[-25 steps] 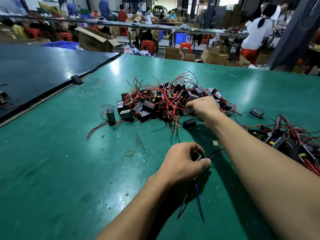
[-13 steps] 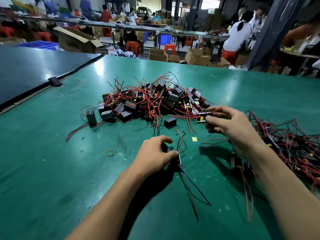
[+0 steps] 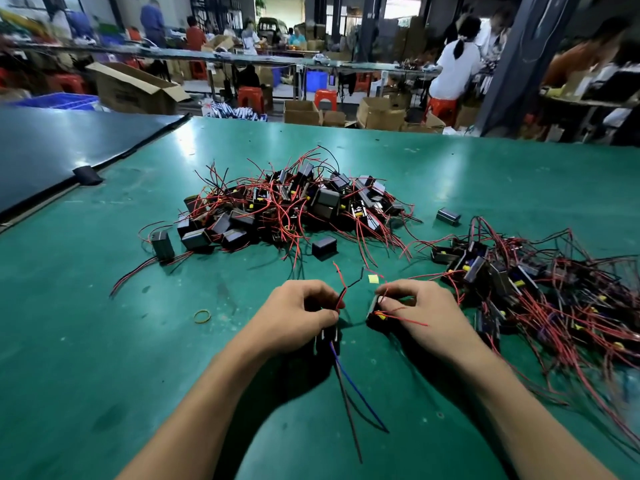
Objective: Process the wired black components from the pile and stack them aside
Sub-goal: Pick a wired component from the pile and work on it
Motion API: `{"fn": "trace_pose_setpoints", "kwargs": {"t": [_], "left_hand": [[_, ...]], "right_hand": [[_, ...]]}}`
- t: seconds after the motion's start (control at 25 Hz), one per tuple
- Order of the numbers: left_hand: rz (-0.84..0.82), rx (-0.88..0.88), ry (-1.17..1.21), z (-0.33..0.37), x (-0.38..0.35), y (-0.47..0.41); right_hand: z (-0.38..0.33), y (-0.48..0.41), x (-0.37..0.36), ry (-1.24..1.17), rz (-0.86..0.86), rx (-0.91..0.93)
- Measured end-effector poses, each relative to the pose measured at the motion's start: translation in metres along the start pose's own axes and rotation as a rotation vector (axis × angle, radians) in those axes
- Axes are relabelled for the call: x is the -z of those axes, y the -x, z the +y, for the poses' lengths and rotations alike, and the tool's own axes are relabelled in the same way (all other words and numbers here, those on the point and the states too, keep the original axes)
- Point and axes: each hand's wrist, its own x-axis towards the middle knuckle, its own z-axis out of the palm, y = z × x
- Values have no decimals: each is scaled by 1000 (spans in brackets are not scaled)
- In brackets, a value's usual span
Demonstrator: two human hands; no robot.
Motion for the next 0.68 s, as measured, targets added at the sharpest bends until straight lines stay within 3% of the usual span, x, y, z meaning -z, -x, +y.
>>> {"fn": "trace_pose_setpoints", "kwargs": {"t": [0.24, 0.44, 0.68], "left_hand": [[62, -38, 60, 3, -9, 1], [90, -17, 180, 4, -8, 0], [70, 14, 265, 4, -11, -4]], "right_hand": [[-3, 5, -1, -50, 32, 85], [-7, 6, 5, -310, 108, 68], [-5, 7, 0, -282, -53, 238]]}}
